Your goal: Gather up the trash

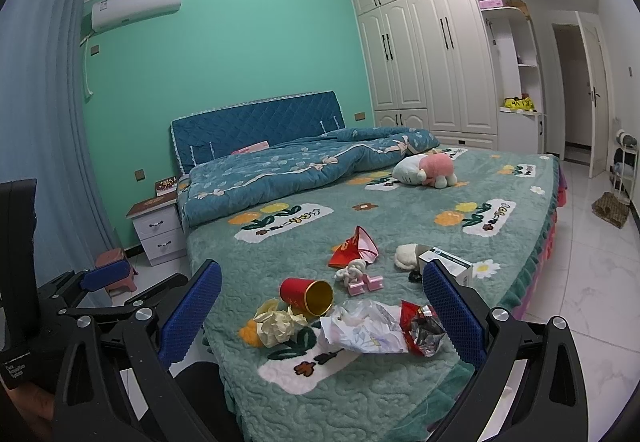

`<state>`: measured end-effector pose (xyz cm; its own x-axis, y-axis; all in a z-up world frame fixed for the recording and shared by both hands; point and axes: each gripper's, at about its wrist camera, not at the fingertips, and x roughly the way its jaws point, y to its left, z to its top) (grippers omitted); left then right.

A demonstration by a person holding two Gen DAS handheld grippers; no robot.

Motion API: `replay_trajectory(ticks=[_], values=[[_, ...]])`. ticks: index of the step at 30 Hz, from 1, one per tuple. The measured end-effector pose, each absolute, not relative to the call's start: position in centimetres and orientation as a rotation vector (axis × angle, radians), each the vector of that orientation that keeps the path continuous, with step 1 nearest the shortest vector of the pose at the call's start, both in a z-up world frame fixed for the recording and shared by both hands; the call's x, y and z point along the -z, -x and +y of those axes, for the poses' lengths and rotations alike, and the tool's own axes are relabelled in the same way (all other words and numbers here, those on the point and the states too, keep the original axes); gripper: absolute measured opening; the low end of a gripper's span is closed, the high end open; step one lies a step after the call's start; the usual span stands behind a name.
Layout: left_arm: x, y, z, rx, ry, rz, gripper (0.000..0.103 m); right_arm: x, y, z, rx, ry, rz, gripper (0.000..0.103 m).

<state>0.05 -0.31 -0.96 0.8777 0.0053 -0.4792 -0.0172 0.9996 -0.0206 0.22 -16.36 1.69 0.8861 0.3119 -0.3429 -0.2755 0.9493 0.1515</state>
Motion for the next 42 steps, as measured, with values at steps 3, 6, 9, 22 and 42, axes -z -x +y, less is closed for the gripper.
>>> replay_trajectory(ticks=[3,6,9,22,42], values=[[1.0,0.0,-0.3,-0.010,0.024,0.499,0.098,-1.7,-0.2,-16.4,-0.307,-0.100,0.373,0.098],[1.1,0.0,-0.2,-0.009,0.025,0.496,0.098,-1.1,-0.6,-16.6,-0.306,-0.102,0.374,0.098],[1.3,0.2,-0.1,-0.010,0.025,0.498,0.098,-1.3,-0.6,-16.6,-0.307,-0.101,0.375,0.098],[1.7,0.1,-0.3,-0.009,0.023,0.505,0.098,-0.7,-0.5,-16.4,-0.306,-0.108,0.384,0.098],[2.1,0.1,-0.3,-0.005,0.019,0.514,0.098,-0.7,-0.6,-16.4,-0.306,-0.109,0.390,0.098]])
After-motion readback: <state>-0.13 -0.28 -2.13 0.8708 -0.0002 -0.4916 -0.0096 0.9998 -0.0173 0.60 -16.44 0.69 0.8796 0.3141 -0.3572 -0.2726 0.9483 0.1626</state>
